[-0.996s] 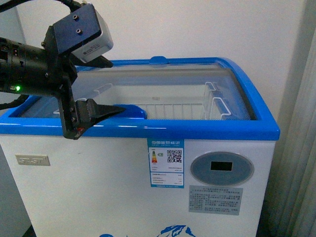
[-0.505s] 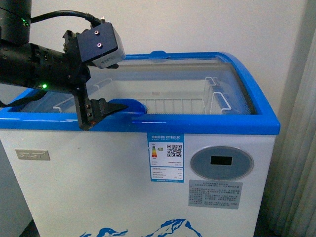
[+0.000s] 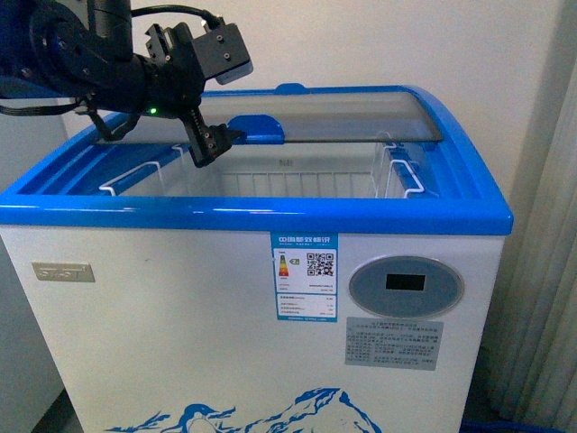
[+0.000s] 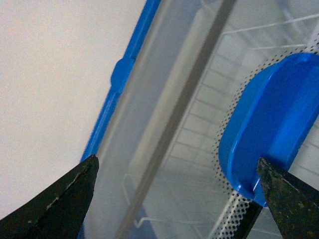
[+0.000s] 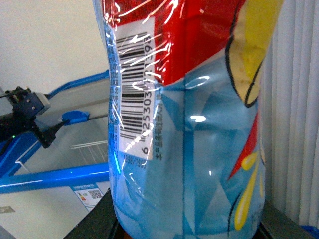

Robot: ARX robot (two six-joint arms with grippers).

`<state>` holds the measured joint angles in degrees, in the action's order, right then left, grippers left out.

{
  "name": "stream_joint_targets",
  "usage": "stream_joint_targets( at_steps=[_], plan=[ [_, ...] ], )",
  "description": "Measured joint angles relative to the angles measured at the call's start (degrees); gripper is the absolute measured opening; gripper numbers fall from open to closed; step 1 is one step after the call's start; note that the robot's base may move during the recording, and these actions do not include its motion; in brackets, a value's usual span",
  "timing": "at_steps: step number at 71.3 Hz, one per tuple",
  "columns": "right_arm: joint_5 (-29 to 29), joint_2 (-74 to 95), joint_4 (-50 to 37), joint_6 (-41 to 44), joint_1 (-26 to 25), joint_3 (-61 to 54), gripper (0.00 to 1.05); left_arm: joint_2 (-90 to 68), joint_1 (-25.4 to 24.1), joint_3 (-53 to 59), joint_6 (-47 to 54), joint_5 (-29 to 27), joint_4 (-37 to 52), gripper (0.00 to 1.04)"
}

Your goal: Put drink in fridge

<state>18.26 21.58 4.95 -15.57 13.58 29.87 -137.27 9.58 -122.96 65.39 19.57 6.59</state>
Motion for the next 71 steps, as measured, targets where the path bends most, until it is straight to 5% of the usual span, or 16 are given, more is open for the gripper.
stream_joint_targets(
  at_steps=[10, 22, 35, 48, 60, 71],
  plan=[
    [0.0, 0.0, 0.0, 0.0, 0.0, 0.0, 0.4, -10.78, 1.27, -17.35, -0.66, -8.0, 0.15, 0.97],
    [0.0, 0.0, 0.0, 0.0, 0.0, 0.0, 0.4, -10.6, 2.43, -14.23, -6.71, -16.41, 10.27, 0.97],
    [0.28, 0.0, 0.0, -0.02, -0.02, 0.0, 0.4, 7.21, 1.68, 12.0, -23.34, -24.2, 18.25, 0.97],
    [0.11, 0.02, 0.04, -0.02, -0.02, 0.0, 0.4, 31.67, -0.2, 44.35, -43.39, -22.43, 18.71, 0.96],
    [-23.87, 7.32, 29.0, 1.73, -7.61, 12.61, 0.4, 49.81, -3.02, 74.23, -59.3, -25.24, 36.59, 0.68],
    [-37.68, 16.74, 26.93, 13.27, -13.62, 15.8, 0.4, 58.86, -5.05, 90.12, -63.54, -24.74, 40.85, 0.43]
  ],
)
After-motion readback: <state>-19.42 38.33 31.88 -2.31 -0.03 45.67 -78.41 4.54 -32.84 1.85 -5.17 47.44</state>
